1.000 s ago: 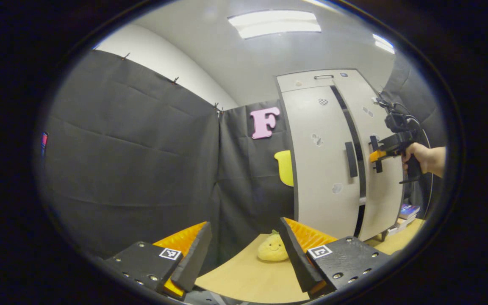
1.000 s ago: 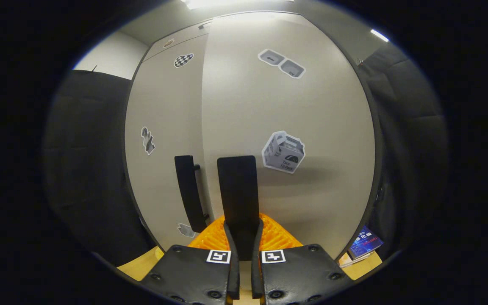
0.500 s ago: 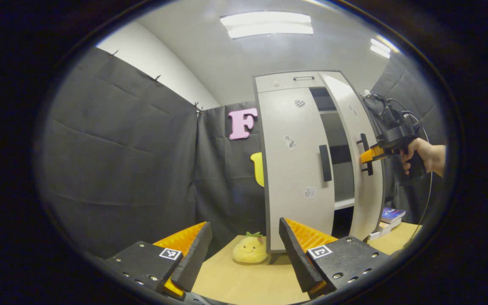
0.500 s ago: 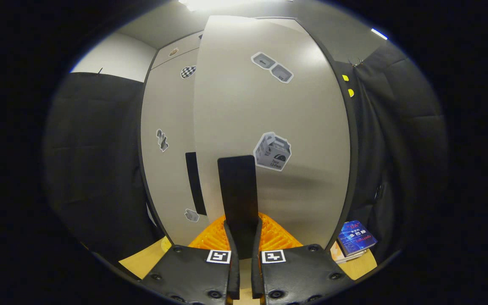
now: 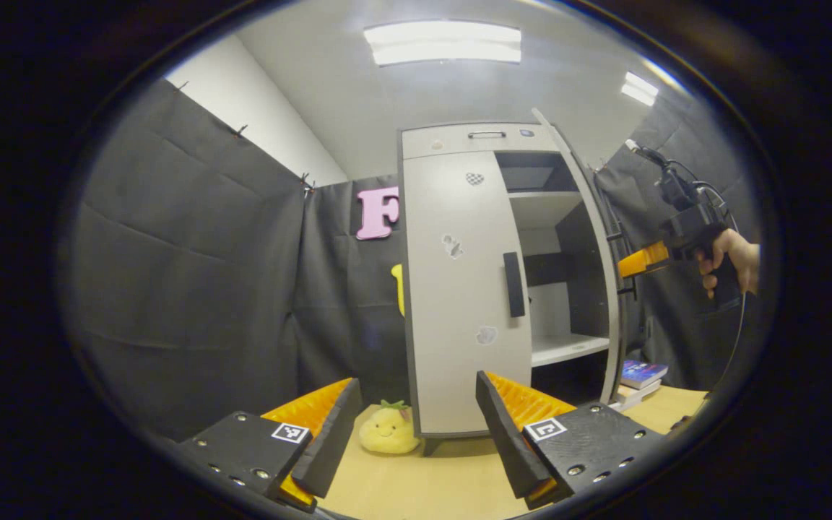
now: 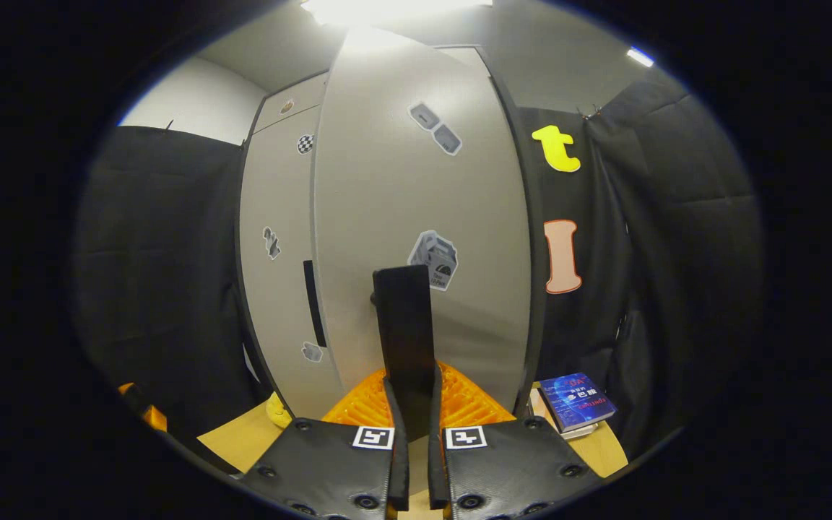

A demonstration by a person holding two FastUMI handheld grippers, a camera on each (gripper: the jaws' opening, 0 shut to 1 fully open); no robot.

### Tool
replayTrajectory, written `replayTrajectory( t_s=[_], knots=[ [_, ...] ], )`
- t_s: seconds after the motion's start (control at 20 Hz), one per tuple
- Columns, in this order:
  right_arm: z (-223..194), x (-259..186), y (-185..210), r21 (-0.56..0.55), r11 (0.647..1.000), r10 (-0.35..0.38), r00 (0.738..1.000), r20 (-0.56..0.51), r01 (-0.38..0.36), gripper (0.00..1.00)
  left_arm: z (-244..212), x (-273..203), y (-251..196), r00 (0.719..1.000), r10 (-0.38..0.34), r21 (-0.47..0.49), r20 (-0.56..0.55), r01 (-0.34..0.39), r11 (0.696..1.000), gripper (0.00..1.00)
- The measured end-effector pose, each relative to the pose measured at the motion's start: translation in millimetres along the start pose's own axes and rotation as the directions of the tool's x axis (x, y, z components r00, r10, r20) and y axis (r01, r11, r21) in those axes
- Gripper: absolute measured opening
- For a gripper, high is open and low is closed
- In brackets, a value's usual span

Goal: Open the right door of the double-door shoe cabinet with the right hand, and open the left door with the left hand.

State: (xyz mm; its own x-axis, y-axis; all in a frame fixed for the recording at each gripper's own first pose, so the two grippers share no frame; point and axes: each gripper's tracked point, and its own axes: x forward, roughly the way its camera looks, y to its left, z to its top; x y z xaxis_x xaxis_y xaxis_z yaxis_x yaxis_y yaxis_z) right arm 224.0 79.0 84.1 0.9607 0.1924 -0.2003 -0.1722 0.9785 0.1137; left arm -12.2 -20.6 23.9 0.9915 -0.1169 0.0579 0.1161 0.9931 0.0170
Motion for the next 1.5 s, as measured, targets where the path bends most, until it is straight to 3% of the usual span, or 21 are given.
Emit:
replayTrajectory(
  t_s=[0.4,0.8,1.0,1.05,1.15,1.35,1.5],
  knots=[
    [1,-14,-23,-0.029,0.999,-0.040,0.999,-0.001,0.040,0.11,1,2,-50,0.995,-0.100,-0.014,0.003,0.100,0.995,0.92],
    [2,-19,-37,-0.072,0.996,-0.047,0.999,0.003,0.047,0.11,-2,4,-55,0.994,-0.105,0.004,-0.018,0.105,0.995,0.92],
    [5,-22,-55,-0.102,0.989,-0.102,0.995,0.019,0.104,0.11,-6,8,-59,0.994,-0.107,0.022,-0.034,0.108,0.994,0.92],
    [5,-22,-60,-0.117,0.986,-0.118,0.993,0.021,0.120,0.14,-7,9,-61,0.993,-0.112,0.022,-0.036,0.113,0.993,0.91],
    [7,-26,-73,-0.143,0.978,-0.149,0.989,0.025,0.151,0.11,-9,10,-64,0.991,-0.125,0.017,-0.045,0.126,0.992,0.91],
    [8,-27,-85,-0.110,0.974,-0.195,0.980,0.030,0.197,0.07,-6,18,-83,0.986,-0.161,0.014,-0.049,0.162,0.987,0.92],
    [7,-29,-77,-0.014,0.983,-0.180,0.983,0.046,0.180,0.03,-5,29,-99,0.982,-0.180,0.008,-0.060,0.181,0.983,0.92]
  ],
)
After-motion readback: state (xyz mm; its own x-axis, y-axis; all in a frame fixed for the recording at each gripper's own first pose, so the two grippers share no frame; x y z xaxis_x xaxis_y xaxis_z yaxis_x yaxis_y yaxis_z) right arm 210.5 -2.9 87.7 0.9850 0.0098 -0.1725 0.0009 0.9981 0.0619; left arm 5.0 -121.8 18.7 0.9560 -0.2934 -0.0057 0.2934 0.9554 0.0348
